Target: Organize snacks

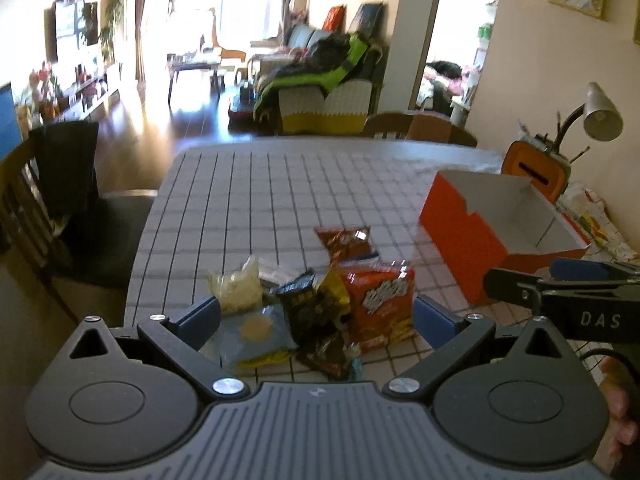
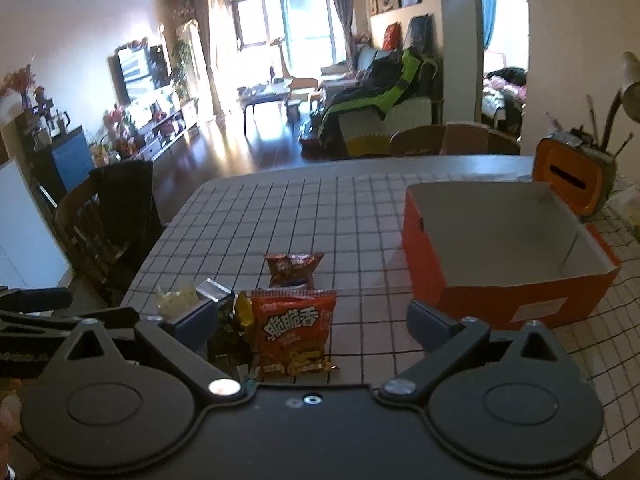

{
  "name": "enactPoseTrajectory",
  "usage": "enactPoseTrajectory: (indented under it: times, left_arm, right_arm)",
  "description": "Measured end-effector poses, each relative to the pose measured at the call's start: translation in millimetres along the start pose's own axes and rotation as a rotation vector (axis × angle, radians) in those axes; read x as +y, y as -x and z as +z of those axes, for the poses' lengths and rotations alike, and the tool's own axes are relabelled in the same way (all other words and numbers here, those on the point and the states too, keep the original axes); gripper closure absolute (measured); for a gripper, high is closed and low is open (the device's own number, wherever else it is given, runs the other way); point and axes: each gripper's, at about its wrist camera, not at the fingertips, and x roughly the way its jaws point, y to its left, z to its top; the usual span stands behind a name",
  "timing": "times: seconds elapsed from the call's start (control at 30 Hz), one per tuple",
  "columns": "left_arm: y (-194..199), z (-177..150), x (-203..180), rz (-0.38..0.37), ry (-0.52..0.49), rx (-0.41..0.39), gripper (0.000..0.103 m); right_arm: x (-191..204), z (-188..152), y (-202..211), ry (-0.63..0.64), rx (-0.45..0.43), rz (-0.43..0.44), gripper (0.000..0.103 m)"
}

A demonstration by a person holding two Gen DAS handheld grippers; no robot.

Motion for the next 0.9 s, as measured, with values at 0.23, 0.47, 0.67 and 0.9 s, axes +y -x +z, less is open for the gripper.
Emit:
enactPoseTrajectory:
  times: [0.23,0.47,0.67,0.9]
  left_arm:
    - [-25.3,-8.1,6.5,0.023,-0.013,0.086,0.0]
    - [-48.1,-12.5,16.7,0.043,0.016,0.152,0.001]
    - [-70.0,-19.0,11.9,0.009,-0.011,0.205,0.001]
    - [-93.5,-31.1,-1.0,-0.046,-0.087,0.274,0.008]
  right_arm:
    - [-5.8,-3.8,-48.5,0.009,0.099,0.055,0.004]
    - [-0.3,-14.4,-93.5,0.156,0.168,0.075,0.008]
    - [2.7,-15.2,-131.4,0.239,0.222,0.086,0.009]
    - [7.9,-13.4,-169.1,0.262,0.282,0.09,0.009]
